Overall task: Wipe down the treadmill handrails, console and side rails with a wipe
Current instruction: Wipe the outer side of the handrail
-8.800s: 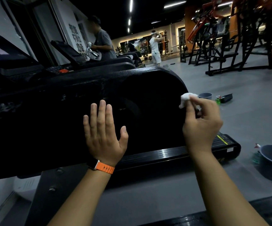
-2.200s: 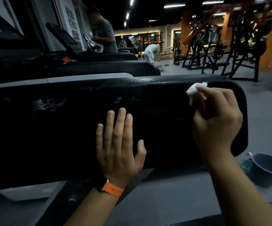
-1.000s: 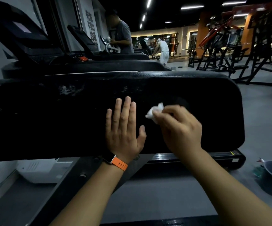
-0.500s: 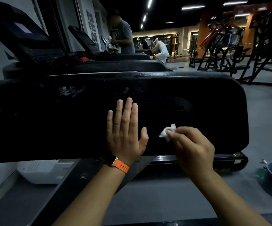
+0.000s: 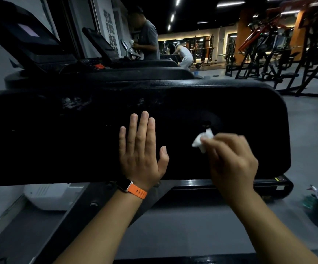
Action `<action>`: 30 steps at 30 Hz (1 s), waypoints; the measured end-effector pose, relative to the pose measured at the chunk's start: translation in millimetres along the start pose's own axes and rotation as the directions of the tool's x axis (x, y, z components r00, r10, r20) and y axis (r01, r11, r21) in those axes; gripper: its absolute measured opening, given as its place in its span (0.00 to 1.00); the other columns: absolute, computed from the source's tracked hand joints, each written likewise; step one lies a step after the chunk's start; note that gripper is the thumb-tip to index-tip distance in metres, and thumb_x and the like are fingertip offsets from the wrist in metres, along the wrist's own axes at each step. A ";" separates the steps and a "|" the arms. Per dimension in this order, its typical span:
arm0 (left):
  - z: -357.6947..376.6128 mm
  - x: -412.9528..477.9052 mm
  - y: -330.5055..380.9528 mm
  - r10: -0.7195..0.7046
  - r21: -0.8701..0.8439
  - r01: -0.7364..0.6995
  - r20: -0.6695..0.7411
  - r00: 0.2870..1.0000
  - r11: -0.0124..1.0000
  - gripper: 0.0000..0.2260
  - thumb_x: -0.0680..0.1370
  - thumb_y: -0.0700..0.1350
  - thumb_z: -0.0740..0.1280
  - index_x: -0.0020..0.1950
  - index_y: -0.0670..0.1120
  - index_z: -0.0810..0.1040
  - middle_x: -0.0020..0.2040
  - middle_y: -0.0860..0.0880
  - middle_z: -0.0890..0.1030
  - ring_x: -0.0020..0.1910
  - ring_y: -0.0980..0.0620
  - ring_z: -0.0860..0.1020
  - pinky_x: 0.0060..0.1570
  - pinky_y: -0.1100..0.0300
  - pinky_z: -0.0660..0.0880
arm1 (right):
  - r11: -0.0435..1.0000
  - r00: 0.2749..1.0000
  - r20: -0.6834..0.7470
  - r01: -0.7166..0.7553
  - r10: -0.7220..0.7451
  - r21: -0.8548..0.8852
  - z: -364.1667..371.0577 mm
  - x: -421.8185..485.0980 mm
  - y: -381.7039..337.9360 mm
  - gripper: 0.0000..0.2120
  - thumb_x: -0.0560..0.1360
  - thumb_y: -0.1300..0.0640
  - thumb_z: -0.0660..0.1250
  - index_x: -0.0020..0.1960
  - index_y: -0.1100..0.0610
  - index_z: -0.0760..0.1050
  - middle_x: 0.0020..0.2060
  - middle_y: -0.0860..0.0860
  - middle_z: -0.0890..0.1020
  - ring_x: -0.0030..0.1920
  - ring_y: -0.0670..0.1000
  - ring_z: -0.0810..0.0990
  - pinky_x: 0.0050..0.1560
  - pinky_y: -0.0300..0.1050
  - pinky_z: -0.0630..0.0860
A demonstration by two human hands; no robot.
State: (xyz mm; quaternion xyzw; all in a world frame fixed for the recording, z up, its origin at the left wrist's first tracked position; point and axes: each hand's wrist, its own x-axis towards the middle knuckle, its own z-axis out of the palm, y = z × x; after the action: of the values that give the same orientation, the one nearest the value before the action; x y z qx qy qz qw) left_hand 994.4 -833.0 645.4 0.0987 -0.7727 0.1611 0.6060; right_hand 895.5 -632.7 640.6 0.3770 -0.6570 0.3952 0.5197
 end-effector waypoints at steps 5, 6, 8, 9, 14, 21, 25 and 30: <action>0.8 0.2 -0.8 0.004 0.017 -0.004 -0.002 1.000 1.000 0.29 0.81 0.52 0.57 0.80 0.38 0.63 0.79 0.39 0.65 0.80 0.38 0.61 0.77 0.38 0.57 | 0.995 0.995 -0.027 -0.098 0.098 0.026 1.3 34.1 4.4 0.06 0.81 0.60 0.71 0.56 0.57 0.86 0.49 0.56 0.81 0.44 0.58 0.78 0.35 0.54 0.74; 1.2 0.0 -0.7 0.005 0.017 -0.005 -0.003 1.000 1.000 0.29 0.81 0.52 0.57 0.80 0.38 0.62 0.79 0.39 0.65 0.80 0.38 0.61 0.78 0.38 0.57 | 0.995 0.995 -0.017 -0.094 0.095 0.041 0.1 24.2 5.6 0.06 0.81 0.61 0.70 0.56 0.58 0.85 0.49 0.56 0.81 0.44 0.58 0.78 0.35 0.54 0.75; 1.6 -0.2 -0.5 0.006 0.017 -0.006 -0.004 1.000 1.000 0.29 0.81 0.52 0.57 0.80 0.38 0.62 0.79 0.39 0.65 0.81 0.39 0.60 0.78 0.38 0.57 | 0.993 0.996 0.023 -0.090 0.089 0.074 -2.4 -5.3 7.1 0.07 0.81 0.62 0.70 0.55 0.59 0.85 0.49 0.55 0.82 0.44 0.58 0.81 0.36 0.54 0.77; 1.5 -0.2 -0.2 0.003 0.017 -0.003 -0.004 1.000 1.000 0.29 0.81 0.52 0.57 0.80 0.38 0.62 0.79 0.39 0.65 0.81 0.39 0.60 0.77 0.38 0.57 | 0.992 0.995 0.051 -0.091 0.087 0.082 -3.9 -18.8 7.2 0.07 0.81 0.63 0.69 0.55 0.60 0.86 0.49 0.55 0.83 0.44 0.57 0.82 0.36 0.54 0.78; 0.8 -0.7 0.1 0.001 0.019 -0.001 0.002 1.000 1.000 0.29 0.81 0.52 0.57 0.80 0.38 0.62 0.79 0.39 0.65 0.80 0.38 0.61 0.77 0.37 0.57 | 0.987 0.991 0.032 -0.129 0.127 0.091 -3.6 -4.8 5.0 0.06 0.82 0.62 0.68 0.54 0.58 0.85 0.49 0.54 0.83 0.44 0.55 0.83 0.37 0.51 0.78; 1.6 -0.7 0.4 0.001 0.017 -0.001 -0.003 1.000 1.000 0.29 0.81 0.52 0.57 0.79 0.38 0.63 0.79 0.39 0.65 0.80 0.38 0.61 0.77 0.38 0.57 | 0.993 0.995 0.018 -0.103 0.102 0.064 -1.2 -25.1 9.5 0.06 0.81 0.64 0.70 0.55 0.60 0.85 0.50 0.55 0.83 0.44 0.56 0.83 0.37 0.51 0.79; 0.9 -0.5 0.8 -0.001 0.019 0.001 -0.005 1.000 1.000 0.29 0.81 0.51 0.57 0.79 0.38 0.64 0.79 0.39 0.65 0.80 0.38 0.61 0.77 0.38 0.57 | 1.000 0.996 0.090 0.009 -0.011 0.027 5.2 -50.8 -4.0 0.06 0.81 0.63 0.71 0.52 0.58 0.87 0.47 0.54 0.85 0.38 0.58 0.82 0.31 0.52 0.78; 1.3 -0.3 1.0 0.003 0.022 -0.003 0.005 1.000 1.000 0.29 0.81 0.51 0.57 0.79 0.38 0.62 0.79 0.38 0.65 0.80 0.38 0.61 0.78 0.38 0.57 | 0.997 0.996 -0.058 0.070 -0.069 0.023 26.1 12.6 -34.9 0.03 0.80 0.59 0.75 0.50 0.54 0.88 0.45 0.52 0.85 0.37 0.55 0.80 0.33 0.48 0.75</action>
State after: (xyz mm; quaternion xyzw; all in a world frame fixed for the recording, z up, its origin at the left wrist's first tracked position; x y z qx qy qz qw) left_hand 993.0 -832.5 644.7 0.1048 -0.7724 0.1703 0.6028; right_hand 914.9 -671.7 653.6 0.3947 -0.6233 0.3957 0.5469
